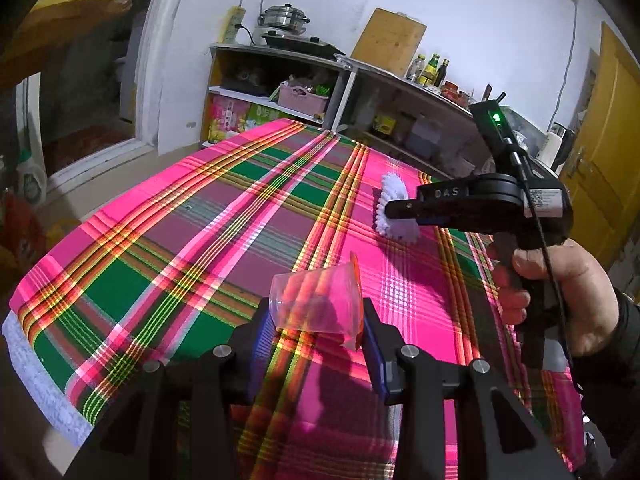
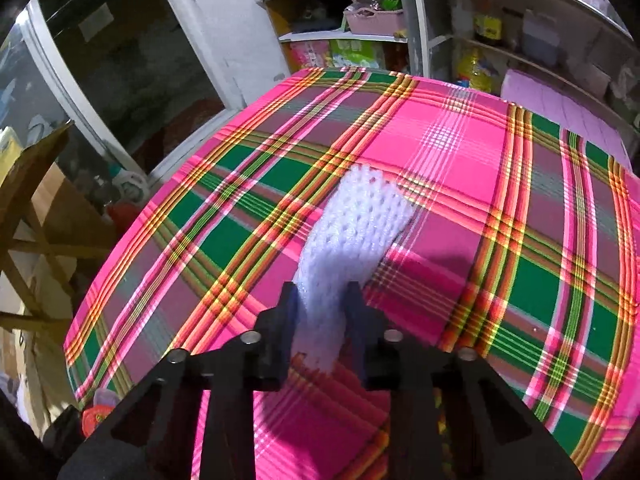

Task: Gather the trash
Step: 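Grasp the white foam net with the right tool while the left tool holds the cup, then carry the clear cup and white foam net over the bin with both tools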

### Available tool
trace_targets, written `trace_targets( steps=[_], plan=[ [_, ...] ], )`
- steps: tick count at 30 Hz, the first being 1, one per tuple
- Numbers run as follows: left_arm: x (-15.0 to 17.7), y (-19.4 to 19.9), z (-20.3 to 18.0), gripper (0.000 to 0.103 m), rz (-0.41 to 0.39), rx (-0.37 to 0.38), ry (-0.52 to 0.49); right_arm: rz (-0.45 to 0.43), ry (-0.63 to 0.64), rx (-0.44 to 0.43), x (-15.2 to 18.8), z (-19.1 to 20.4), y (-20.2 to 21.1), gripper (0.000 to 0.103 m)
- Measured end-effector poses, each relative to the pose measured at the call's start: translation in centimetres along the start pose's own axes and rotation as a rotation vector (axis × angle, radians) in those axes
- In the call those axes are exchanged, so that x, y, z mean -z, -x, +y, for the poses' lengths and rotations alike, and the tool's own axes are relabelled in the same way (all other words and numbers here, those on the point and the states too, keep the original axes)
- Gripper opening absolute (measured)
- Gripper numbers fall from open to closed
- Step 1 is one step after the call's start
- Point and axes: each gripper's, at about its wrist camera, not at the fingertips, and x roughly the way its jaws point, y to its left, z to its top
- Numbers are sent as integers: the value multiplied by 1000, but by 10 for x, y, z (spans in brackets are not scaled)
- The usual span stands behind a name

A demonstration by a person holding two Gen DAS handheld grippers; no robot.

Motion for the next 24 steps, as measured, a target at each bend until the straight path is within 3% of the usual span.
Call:
trace_targets(
  steps=[11,24],
  plan=[
    [-1,10,-20,42,-14,9,-31,-93,59,-5,37,-5,68,22],
    [6,27,-96,42,-13,71,-132,-184,39,-5,109,-34,158,21]
  ],
)
